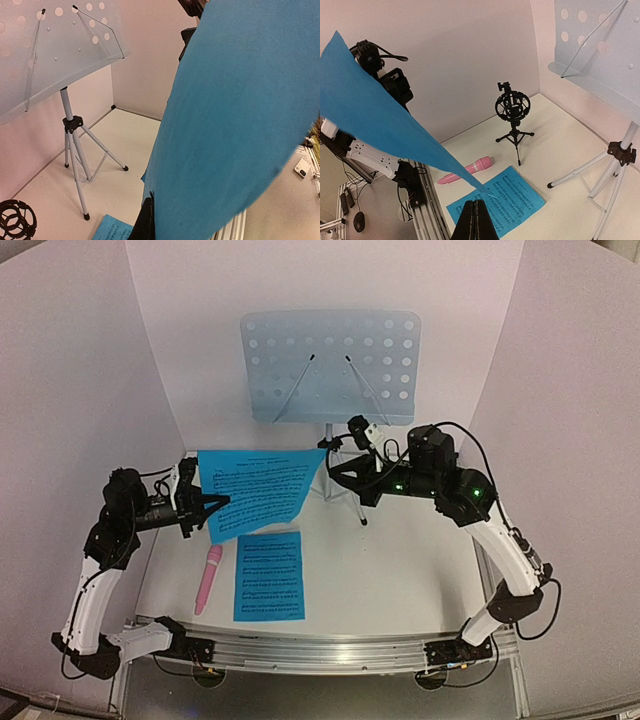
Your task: Set up the instrument practice props
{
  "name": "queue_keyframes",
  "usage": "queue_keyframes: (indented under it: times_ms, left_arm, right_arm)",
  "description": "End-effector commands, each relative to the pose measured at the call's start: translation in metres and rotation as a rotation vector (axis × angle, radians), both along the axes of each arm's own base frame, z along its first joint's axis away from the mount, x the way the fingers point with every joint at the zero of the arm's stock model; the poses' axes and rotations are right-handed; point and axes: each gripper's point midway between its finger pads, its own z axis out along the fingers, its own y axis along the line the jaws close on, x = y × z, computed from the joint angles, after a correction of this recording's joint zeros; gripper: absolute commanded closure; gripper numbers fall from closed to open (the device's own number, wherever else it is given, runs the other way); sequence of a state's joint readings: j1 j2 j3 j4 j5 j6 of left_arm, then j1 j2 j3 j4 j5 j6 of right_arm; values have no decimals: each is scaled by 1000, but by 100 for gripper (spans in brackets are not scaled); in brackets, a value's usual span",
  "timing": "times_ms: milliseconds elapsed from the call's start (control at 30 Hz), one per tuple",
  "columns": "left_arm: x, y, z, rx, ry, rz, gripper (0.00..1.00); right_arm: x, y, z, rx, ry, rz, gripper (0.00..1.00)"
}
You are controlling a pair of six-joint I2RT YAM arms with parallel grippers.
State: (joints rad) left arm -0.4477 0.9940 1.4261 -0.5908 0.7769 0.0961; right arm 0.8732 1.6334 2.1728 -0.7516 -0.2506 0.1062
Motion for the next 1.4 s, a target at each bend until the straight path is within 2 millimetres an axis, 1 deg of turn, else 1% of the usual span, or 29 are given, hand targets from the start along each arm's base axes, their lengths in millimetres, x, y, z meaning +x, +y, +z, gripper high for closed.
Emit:
queue_keyframes:
  times_ms: [0,67,100,200,233,300,367,433,500,567,600,700,767,867,933,1067,1167,1233,1267,1300,1367]
  left_arm:
    - [0,4,22,14,-110,16,100]
    - [2,3,29,5,-106,20,100]
    - [5,3,32,-8,-78,31,100]
    - [18,2,40,-60,66,81,100]
    - [20,1,42,-81,125,89,100]
    - [24,-3,43,-124,255,85,100]
    - [25,-7,48,-166,330,69,100]
    - [26,-8,54,-194,377,66,100]
    - [30,-9,60,-220,412,79,100]
    - [38,-6,67,-252,436,120,100]
    - [40,-5,75,-269,430,134,100]
    - [39,-1,102,-323,393,134,100]
    - [38,3,119,-363,383,136,100]
    - [46,15,137,-424,382,170,100]
    - [47,20,147,-448,364,176,100]
    - [50,31,169,-486,289,217,100]
    - [54,38,190,-494,189,252,100]
    - [62,42,200,-498,155,292,100]
    - [66,45,203,-499,144,322,100]
    - [71,50,204,-499,131,367,100]
    - [87,65,200,-491,114,498,100]
  right_arm:
    - [-8,-6,11,27,-16,9,96]
    - [-9,-4,12,30,-20,23,91]
    - [-10,-3,14,35,-22,31,84]
    - [-13,1,19,49,-23,59,58]
    - [-13,2,19,52,-19,66,52]
    - [-12,7,20,64,-2,76,44]
    - [-13,11,25,82,9,91,39]
    - [-8,14,28,94,21,78,37]
    - [3,14,29,100,31,22,34]
    - [9,14,25,95,45,-5,33]
    - [10,14,21,88,51,-9,33]
    - [11,16,8,67,82,-13,32]
    - [11,14,3,58,91,-22,31]
    - [11,11,2,53,89,-37,31]
    - [11,9,3,52,84,-37,31]
    - [10,16,2,53,87,-6,31]
    - [14,21,10,70,70,-5,31]
    - [24,25,15,85,65,-36,32]
    - [29,26,21,104,60,-60,32]
    - [36,25,29,129,58,-95,33]
    - [62,20,39,190,77,-244,34]
